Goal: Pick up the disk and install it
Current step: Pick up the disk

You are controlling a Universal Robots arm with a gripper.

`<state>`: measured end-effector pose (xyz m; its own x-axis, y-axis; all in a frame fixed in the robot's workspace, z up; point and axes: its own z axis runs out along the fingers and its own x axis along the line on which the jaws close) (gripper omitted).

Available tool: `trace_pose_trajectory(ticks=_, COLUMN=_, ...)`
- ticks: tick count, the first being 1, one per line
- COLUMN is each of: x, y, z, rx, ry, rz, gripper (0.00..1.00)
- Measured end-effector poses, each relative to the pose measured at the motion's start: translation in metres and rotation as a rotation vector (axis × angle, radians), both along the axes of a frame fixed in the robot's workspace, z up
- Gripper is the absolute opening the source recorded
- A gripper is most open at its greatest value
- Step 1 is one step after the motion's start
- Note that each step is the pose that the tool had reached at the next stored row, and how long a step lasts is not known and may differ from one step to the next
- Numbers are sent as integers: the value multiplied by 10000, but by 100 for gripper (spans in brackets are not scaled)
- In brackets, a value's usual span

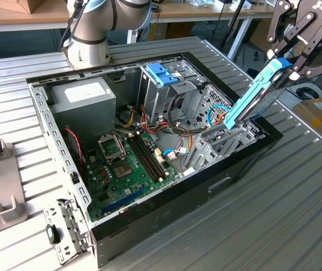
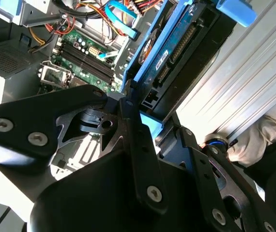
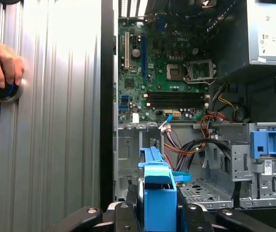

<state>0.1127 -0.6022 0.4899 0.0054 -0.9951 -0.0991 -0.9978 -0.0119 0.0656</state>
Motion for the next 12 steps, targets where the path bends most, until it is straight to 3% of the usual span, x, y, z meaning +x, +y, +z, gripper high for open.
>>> trace_pose_trajectory(ticks=12, x=164, y=0, z=-19, rx=-33, ry=10, rz=0, gripper=37)
